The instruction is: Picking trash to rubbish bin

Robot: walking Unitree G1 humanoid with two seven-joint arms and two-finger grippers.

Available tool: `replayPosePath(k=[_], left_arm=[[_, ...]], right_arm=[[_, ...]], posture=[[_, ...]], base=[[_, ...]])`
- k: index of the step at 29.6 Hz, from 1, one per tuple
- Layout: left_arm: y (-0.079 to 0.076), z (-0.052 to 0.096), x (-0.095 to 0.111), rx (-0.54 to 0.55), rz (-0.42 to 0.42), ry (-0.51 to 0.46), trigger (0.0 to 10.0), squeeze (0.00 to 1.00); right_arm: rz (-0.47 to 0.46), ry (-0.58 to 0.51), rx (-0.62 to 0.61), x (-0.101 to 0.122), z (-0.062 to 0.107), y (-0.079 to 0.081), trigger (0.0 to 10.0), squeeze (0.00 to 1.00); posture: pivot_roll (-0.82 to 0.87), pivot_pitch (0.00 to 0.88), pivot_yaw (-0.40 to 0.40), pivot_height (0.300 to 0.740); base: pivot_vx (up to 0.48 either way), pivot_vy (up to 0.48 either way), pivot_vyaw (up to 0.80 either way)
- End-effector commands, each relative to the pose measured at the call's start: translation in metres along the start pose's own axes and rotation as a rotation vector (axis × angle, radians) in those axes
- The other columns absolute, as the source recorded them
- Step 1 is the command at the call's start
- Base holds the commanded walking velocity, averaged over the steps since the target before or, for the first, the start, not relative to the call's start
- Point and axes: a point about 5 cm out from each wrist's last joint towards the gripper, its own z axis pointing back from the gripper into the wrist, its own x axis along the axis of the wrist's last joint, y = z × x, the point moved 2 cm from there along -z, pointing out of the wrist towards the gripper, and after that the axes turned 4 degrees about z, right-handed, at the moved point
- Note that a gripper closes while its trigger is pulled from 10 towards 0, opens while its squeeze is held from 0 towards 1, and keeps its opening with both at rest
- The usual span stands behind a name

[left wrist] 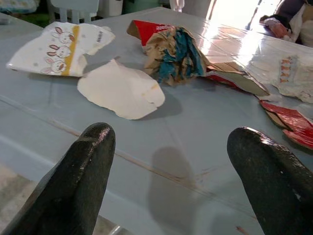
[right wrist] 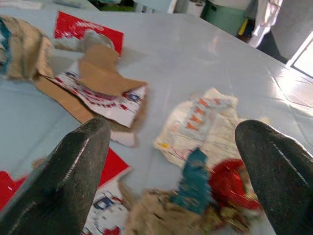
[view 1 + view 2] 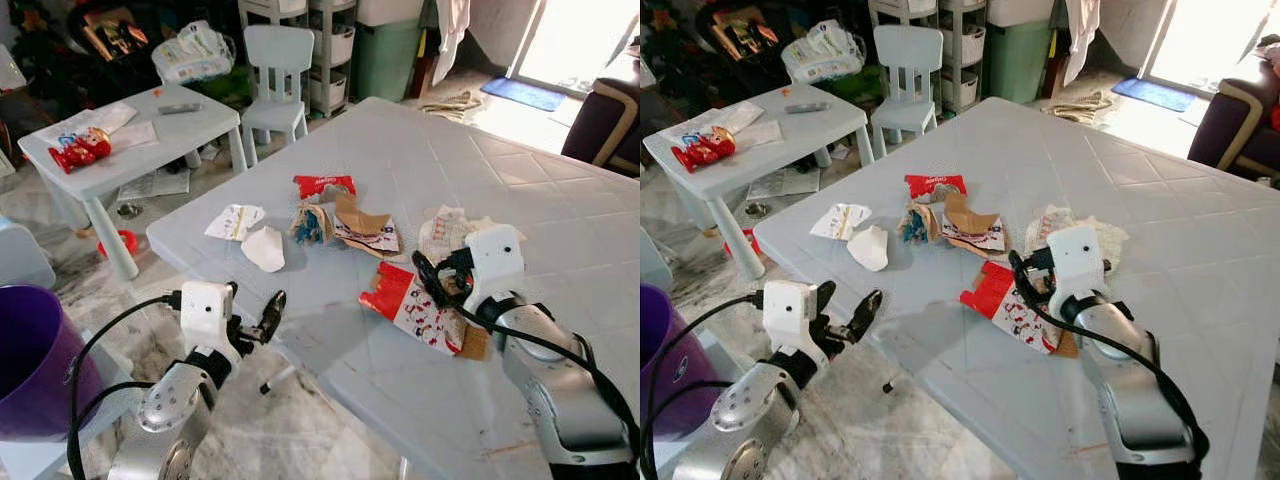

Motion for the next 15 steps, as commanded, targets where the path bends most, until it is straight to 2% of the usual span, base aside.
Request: replayPosePath(k=[1, 6, 15], left_arm=[[-0.007, 0.001, 0.003, -0.029, -0.006, -0.005, 10.0, 0.00], [-0.012, 0.000, 0.004, -0.065, -0.011, -0.002, 10.0, 0.00], [-0.026, -0.008, 0.006, -0.155, -0.027, 0.002, 10.0, 0.00]], right_arm=[[0.033, 0.004, -0.037, 0.004, 0.003, -0.009, 10.0, 0.00], [0.045, 0.053, -0.059, 0.000, 0.010, -0.016, 10.0, 0.00], [0.007, 0.163, -0.018, -0.021, 0.023, -0.009, 10.0, 0.00]], posture=[[0.03, 0.052, -0.054, 0.740], [0.02, 0.053, -0.050, 0.740], [0.00, 0.047, -0.039, 0.740]], base=[[0.000, 0.000, 0.00], [0.000, 0.000, 0.00], [0.000, 0.000, 0.00]])
